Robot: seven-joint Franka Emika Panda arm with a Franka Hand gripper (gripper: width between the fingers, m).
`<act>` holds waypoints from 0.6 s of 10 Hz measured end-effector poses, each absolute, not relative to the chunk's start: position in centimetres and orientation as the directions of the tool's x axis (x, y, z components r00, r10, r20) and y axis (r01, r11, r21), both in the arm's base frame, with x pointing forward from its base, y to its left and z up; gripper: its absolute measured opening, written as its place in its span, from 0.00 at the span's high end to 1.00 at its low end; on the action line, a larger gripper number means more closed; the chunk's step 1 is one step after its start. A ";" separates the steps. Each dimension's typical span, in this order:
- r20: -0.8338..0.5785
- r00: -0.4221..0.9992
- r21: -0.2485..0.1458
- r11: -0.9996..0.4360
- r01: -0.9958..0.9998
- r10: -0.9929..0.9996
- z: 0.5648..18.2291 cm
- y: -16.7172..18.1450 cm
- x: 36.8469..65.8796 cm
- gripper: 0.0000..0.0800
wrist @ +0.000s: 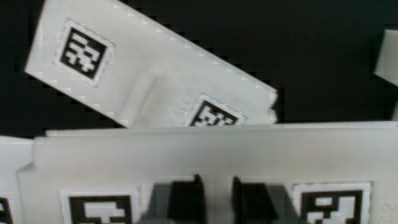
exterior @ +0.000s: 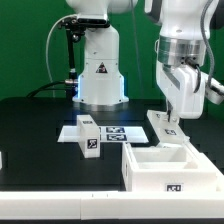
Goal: Assemble cabinet
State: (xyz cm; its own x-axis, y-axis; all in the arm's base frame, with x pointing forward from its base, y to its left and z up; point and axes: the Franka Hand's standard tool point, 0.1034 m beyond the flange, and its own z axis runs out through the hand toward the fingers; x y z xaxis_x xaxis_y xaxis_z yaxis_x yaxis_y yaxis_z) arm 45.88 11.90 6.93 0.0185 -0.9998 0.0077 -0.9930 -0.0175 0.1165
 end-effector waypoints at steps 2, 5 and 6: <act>0.004 0.029 0.102 -0.029 -0.994 -1.000 6.7 12.1 45.8 0.92; -0.011 0.002 0.062 -0.002 -0.998 -1.000 7.9 10.9 47.0 0.92; -0.012 0.006 0.059 -0.006 -0.998 -1.000 8.0 10.9 47.1 0.92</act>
Offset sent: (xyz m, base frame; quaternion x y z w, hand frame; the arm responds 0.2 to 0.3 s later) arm 0.0155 -0.0332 0.0183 0.0785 0.0195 0.0930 0.9924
